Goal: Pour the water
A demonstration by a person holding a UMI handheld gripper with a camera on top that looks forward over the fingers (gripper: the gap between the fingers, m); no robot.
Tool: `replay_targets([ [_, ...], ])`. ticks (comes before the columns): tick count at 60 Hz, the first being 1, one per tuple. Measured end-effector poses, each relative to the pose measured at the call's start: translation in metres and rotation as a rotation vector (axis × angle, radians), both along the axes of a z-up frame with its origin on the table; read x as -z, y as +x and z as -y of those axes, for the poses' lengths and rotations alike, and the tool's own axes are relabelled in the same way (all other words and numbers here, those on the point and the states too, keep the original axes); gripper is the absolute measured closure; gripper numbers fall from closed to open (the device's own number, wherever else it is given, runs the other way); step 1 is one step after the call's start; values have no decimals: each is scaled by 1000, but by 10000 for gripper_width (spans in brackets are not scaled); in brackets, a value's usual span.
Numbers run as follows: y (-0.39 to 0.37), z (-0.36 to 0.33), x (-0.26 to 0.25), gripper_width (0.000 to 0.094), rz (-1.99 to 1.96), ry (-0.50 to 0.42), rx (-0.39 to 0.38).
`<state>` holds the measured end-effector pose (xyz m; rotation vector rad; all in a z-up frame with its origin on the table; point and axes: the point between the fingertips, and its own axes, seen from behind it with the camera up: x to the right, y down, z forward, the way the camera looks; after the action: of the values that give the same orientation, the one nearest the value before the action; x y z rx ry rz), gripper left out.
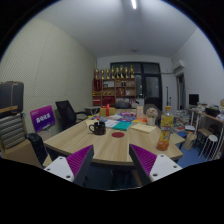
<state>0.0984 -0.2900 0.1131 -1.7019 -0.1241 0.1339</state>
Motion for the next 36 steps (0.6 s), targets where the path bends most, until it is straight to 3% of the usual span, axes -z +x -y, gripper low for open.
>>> replay_targets([
  [13,41,-39,1,129,61,41,52],
  [36,228,-175,13,121,43,118,292],
])
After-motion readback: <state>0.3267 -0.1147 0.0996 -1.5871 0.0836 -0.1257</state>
